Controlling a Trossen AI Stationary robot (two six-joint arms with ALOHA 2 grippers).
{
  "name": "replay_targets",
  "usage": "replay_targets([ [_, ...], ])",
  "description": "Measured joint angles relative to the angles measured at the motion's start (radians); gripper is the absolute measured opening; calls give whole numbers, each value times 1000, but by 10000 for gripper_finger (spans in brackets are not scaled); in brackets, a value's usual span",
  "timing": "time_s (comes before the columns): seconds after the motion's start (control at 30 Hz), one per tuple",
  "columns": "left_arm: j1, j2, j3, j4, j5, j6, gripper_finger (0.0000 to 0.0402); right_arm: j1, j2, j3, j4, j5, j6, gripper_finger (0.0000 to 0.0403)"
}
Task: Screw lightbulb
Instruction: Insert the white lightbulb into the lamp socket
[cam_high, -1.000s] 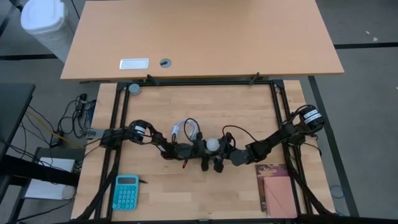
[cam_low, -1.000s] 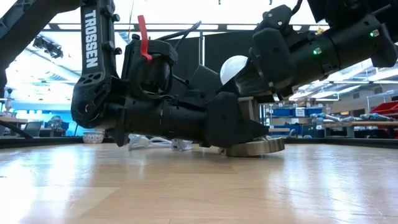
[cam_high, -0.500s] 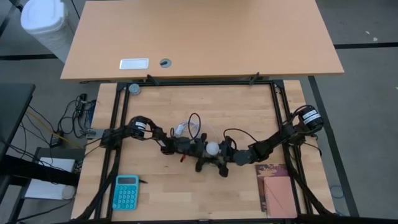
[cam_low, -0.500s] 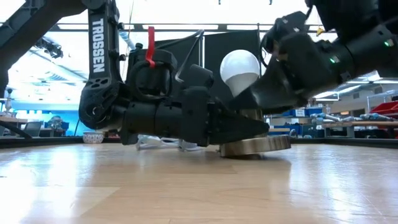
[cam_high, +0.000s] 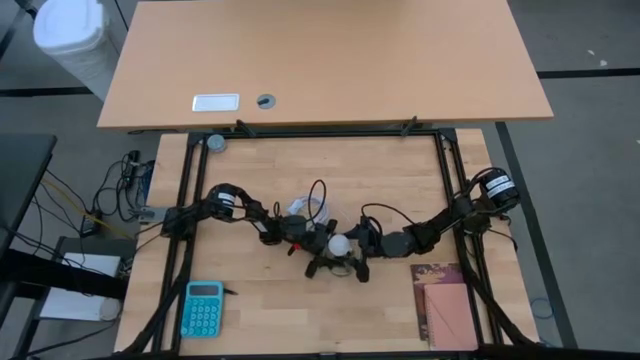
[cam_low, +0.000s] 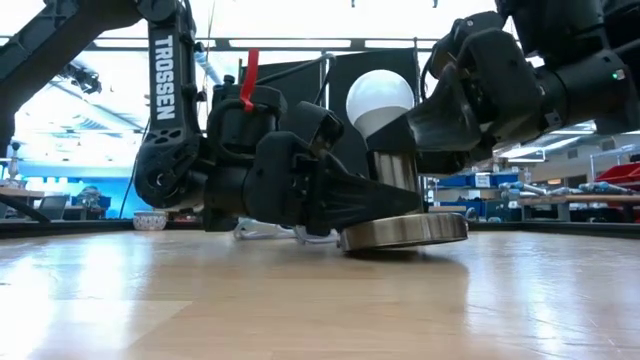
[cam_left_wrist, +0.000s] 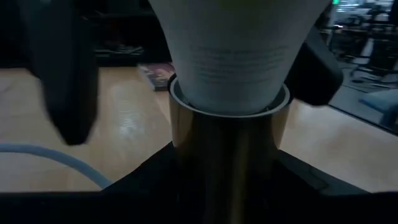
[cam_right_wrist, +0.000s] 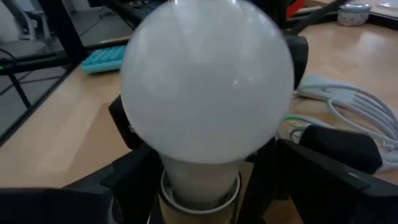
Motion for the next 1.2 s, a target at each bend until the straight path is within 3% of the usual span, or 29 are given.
replay_targets([
  [0.33,2,0,1,11,86,-20,198,-22,0,0,84,-79,-28,310],
  [1.2,3,2,0,44,5,-41,198,-23,2,1,69,-67,-24,307],
])
